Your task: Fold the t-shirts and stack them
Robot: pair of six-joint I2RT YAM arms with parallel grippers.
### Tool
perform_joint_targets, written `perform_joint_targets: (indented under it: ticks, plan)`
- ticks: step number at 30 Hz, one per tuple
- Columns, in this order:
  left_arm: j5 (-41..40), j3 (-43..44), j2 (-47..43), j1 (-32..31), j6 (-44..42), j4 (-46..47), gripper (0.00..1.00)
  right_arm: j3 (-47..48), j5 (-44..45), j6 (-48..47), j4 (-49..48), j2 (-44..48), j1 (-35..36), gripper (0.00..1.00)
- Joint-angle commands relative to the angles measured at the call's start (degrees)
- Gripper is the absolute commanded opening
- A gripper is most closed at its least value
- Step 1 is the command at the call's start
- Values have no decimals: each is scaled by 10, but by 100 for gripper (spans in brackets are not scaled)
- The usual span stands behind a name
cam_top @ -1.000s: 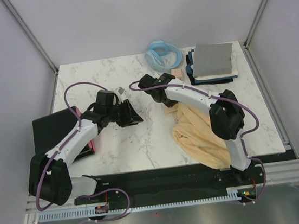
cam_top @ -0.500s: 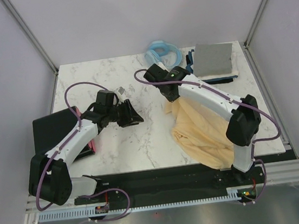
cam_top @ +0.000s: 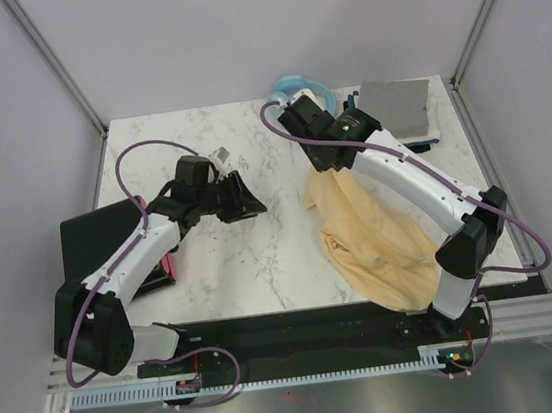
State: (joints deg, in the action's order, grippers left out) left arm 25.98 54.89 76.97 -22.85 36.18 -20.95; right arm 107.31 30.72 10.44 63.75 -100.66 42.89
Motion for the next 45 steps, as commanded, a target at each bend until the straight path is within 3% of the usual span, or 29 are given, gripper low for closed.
perform_joint_targets:
  ticks: [1, 11, 19, 23, 27, 34, 40, 45]
  plan:
    - [-14, 44, 11, 2, -14, -8, 43, 73, 7, 0, 15, 49, 0, 0]
    - [-94, 141, 4, 2, -1, -96, 41, 132, -28, 3, 30, 139, 0, 0]
    - [-94, 116, -65, -1, 30, -100, 41, 307, -57, -2, 51, 127, 1, 0]
    - [-86, 114, -83, 0, 29, -102, 41, 336, -59, 3, 52, 146, 1, 0]
    - [-60, 108, -91, -7, 40, -101, 41, 282, -25, 24, 52, 201, 0, 0]
    - [-73, 118, -85, -82, 25, -103, 41, 161, 103, 56, 32, 358, 0, 0]
    - [-66, 130, -48, -139, 27, -109, 41, 159, 223, 78, 91, 384, 0, 0]
    - [-74, 136, -34, -190, 22, -113, 42, 178, 318, 15, 82, 375, 0, 0]
